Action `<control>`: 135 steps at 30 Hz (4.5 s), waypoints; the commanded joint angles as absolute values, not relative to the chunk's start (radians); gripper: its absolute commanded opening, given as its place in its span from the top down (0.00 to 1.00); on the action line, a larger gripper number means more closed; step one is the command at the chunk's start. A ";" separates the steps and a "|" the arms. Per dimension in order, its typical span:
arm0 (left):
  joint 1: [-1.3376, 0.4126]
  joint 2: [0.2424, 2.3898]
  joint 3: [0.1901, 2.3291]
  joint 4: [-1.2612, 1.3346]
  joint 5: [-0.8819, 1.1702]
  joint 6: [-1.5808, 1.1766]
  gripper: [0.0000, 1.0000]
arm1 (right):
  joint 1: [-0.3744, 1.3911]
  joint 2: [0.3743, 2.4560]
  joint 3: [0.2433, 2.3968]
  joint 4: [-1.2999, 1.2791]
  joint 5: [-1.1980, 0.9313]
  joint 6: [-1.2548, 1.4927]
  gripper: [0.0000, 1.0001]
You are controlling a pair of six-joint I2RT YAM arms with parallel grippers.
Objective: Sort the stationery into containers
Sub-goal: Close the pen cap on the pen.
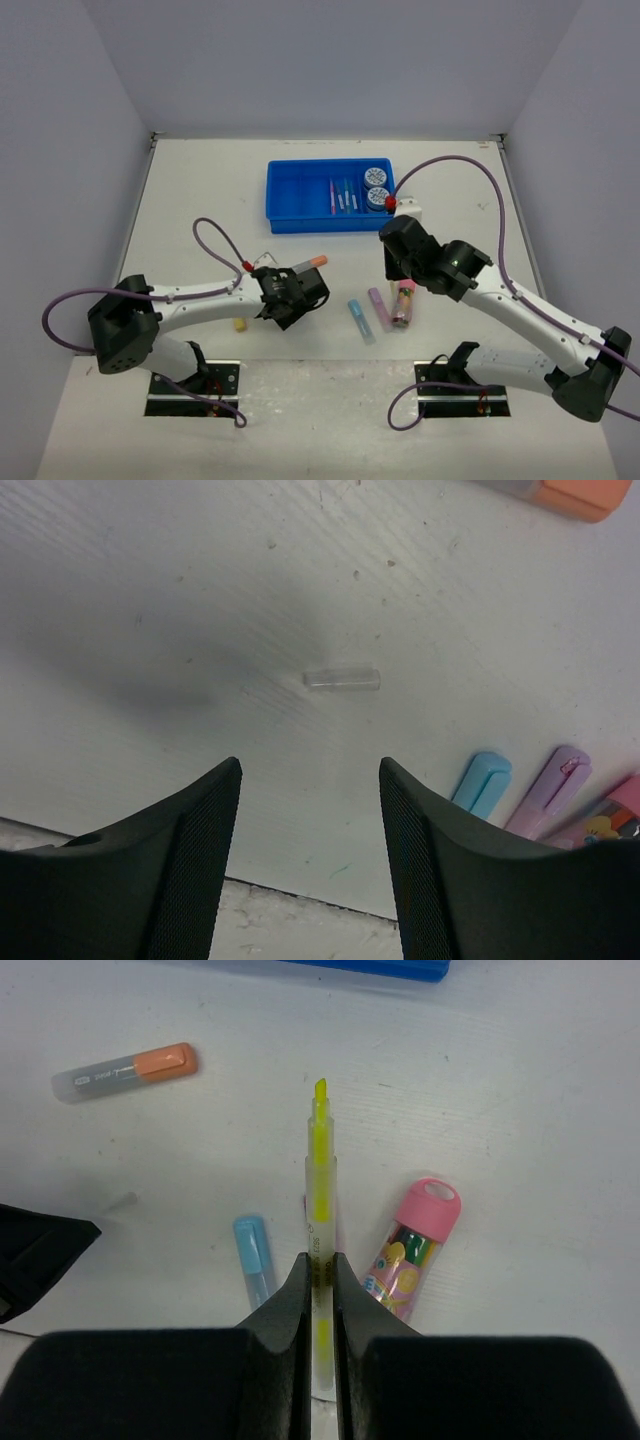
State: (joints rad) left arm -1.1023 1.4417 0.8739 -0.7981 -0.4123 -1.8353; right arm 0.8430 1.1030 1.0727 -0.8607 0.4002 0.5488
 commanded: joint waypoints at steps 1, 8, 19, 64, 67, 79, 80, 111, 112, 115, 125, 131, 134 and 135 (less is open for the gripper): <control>-1.105 1.541 1.037 -0.939 -0.427 -1.953 0.41 | 0.795 1.060 1.053 -0.760 0.344 0.477 1.00; -1.084 1.624 1.082 -0.949 -0.439 -1.980 0.46 | 0.760 1.022 1.023 -0.717 0.294 0.446 1.00; -1.047 1.711 1.111 -0.942 -0.430 -1.968 0.47 | 0.759 1.027 1.012 -0.695 0.256 0.430 1.00; -1.028 1.736 0.975 -0.488 -0.294 -0.874 0.75 | 0.759 0.998 1.001 -0.697 0.246 0.416 1.00; -1.029 1.700 0.917 -0.445 -0.259 -0.802 0.62 | 0.759 1.010 1.005 -0.699 0.246 0.416 1.00; -1.026 1.684 0.980 -0.511 -0.337 -0.839 0.25 | 0.759 1.016 1.005 -0.710 0.264 0.417 1.00; -1.027 1.662 0.986 -0.524 -0.354 -0.882 0.22 | 0.759 1.019 1.007 -0.709 0.266 0.416 1.00; -1.066 1.827 1.134 -0.835 -0.440 -1.695 0.66 | 0.759 1.003 0.996 -0.692 0.261 0.413 1.00; -1.065 1.824 1.129 -0.828 -0.438 -1.694 0.70 | 0.759 1.002 0.996 -0.692 0.260 0.412 1.00; -1.065 1.815 1.107 -0.801 -0.427 -1.683 0.81 | 0.759 0.993 0.994 -0.690 0.253 0.412 1.00; -1.062 1.804 1.039 -0.674 -0.392 -1.579 0.86 | 0.759 0.974 0.985 -0.674 0.221 0.407 1.00; -1.083 1.738 1.052 -0.665 -0.462 -1.410 0.83 | 0.759 0.980 0.992 -0.673 0.227 0.407 1.00; -1.086 1.670 1.048 -0.633 -0.504 -1.257 0.79 | 0.759 0.980 0.995 -0.677 0.227 0.407 1.00; -1.086 1.649 1.044 -0.623 -0.510 -1.215 0.77 | 0.759 0.980 0.996 -0.678 0.228 0.407 1.00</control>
State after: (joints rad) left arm -1.0770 1.7570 1.0573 -0.6665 -0.4315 -1.4408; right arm 0.7624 0.9859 0.9901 -0.7082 0.2329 0.4244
